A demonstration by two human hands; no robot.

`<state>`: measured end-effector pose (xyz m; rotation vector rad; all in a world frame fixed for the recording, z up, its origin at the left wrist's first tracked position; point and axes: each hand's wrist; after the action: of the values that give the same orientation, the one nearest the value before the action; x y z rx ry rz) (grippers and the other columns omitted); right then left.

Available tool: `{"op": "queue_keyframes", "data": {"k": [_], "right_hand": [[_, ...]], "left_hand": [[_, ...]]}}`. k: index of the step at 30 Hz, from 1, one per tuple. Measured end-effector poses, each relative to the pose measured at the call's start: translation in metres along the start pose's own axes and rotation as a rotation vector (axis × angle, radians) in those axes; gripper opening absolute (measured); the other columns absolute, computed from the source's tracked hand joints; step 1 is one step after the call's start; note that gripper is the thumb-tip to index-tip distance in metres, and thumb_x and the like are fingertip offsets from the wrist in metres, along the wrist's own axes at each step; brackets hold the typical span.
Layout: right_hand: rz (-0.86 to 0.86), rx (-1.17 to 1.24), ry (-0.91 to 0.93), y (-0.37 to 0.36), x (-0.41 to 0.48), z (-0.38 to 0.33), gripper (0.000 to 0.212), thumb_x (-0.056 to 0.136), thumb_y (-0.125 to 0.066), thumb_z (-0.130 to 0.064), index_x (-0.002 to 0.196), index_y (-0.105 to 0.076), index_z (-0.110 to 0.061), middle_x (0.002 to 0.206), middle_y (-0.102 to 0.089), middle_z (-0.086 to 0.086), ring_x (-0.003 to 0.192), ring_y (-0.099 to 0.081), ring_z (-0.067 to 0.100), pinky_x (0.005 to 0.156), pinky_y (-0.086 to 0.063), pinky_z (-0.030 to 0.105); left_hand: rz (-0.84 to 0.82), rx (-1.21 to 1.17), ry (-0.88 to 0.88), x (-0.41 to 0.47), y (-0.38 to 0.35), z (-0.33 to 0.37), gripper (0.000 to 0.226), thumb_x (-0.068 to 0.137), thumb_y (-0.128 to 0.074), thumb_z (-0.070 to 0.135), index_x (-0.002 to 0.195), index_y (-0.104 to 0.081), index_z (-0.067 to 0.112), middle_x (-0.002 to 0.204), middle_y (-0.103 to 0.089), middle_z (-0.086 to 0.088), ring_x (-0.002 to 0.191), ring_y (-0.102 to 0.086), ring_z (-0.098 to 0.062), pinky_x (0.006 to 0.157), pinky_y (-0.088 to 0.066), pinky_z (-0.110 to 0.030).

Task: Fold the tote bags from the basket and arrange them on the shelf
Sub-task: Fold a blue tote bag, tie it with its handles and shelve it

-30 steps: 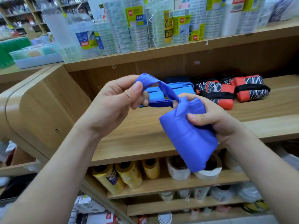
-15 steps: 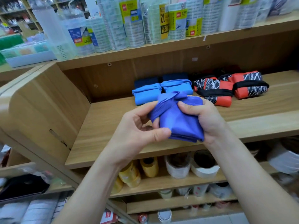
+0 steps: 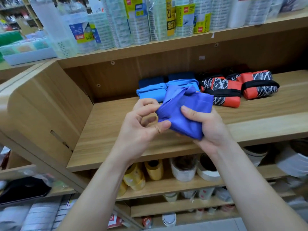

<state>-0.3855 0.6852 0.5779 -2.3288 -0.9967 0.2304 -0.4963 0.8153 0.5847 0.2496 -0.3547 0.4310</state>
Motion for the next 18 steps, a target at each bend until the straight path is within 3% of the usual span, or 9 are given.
{"op": "queue_keyframes", "data": {"k": [2,6,9,12,15,18], "right_hand": [[0.054,0.072,0.055,-0.004,0.002,0.001,0.037,0.07,-0.063,-0.003,0.107,-0.062,-0.009,0.094,-0.073,0.009,0.076,-0.072,0.023,0.051,-0.054,0.03],[0.133,0.175,0.077,-0.005,0.006,0.005,0.045,0.069,-0.064,0.0,0.113,-0.061,-0.004,0.106,-0.07,0.017,0.09,-0.071,0.03,0.06,-0.058,0.034],[0.205,0.25,0.12,-0.009,0.007,0.01,0.056,0.065,-0.065,0.003,0.121,-0.059,0.003,0.115,-0.068,0.021,0.102,-0.068,0.036,0.079,-0.059,0.045],[0.271,0.279,0.134,-0.013,0.011,0.014,0.06,0.065,-0.066,0.006,0.124,-0.057,0.006,0.118,-0.066,0.024,0.104,-0.067,0.038,0.084,-0.058,0.048],[0.279,0.332,0.104,-0.016,0.015,0.017,0.062,0.065,-0.067,0.005,0.126,-0.057,0.005,0.118,-0.067,0.023,0.1,-0.069,0.037,0.072,-0.06,0.042],[0.225,0.381,0.023,-0.02,0.016,0.012,0.061,0.064,-0.066,-0.004,0.124,-0.059,0.001,0.104,-0.07,0.015,0.073,-0.071,0.026,0.051,-0.052,0.028]], "left_hand": [[0.034,-0.018,-0.062,0.005,0.0,-0.001,0.028,0.067,-0.081,0.019,0.094,-0.073,0.015,0.099,-0.059,0.004,0.096,-0.057,-0.011,0.087,-0.045,-0.03],[0.028,-0.046,-0.093,0.011,0.002,-0.006,0.027,0.069,-0.08,0.004,0.092,-0.068,0.0,0.093,-0.067,-0.007,0.094,-0.062,-0.017,0.088,-0.049,-0.029],[0.128,-0.141,-0.059,0.007,-0.008,-0.014,0.022,0.068,-0.08,0.005,0.087,-0.069,0.005,0.085,-0.071,0.004,0.086,-0.064,-0.011,0.082,-0.05,-0.025],[0.276,-0.27,-0.006,0.005,-0.019,-0.026,0.018,0.067,-0.082,0.007,0.081,-0.077,0.017,0.076,-0.07,0.004,0.074,-0.06,-0.01,0.075,-0.048,-0.024],[0.3,-0.448,0.038,0.004,-0.023,-0.031,0.019,0.067,-0.08,0.015,0.087,-0.079,0.018,0.083,-0.07,-0.002,0.081,-0.058,-0.015,0.082,-0.049,-0.027],[0.192,-0.54,0.013,0.005,-0.02,-0.03,0.023,0.073,-0.077,0.011,0.096,-0.076,0.015,0.098,-0.072,-0.004,0.097,-0.063,-0.017,0.088,-0.049,-0.027]]}}
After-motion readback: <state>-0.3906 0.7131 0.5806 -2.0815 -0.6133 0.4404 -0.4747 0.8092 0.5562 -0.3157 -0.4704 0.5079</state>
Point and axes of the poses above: each hand's wrist, its own x-axis towards the middle knuckle, its own y-axis out of the back of the hand, z = x × y
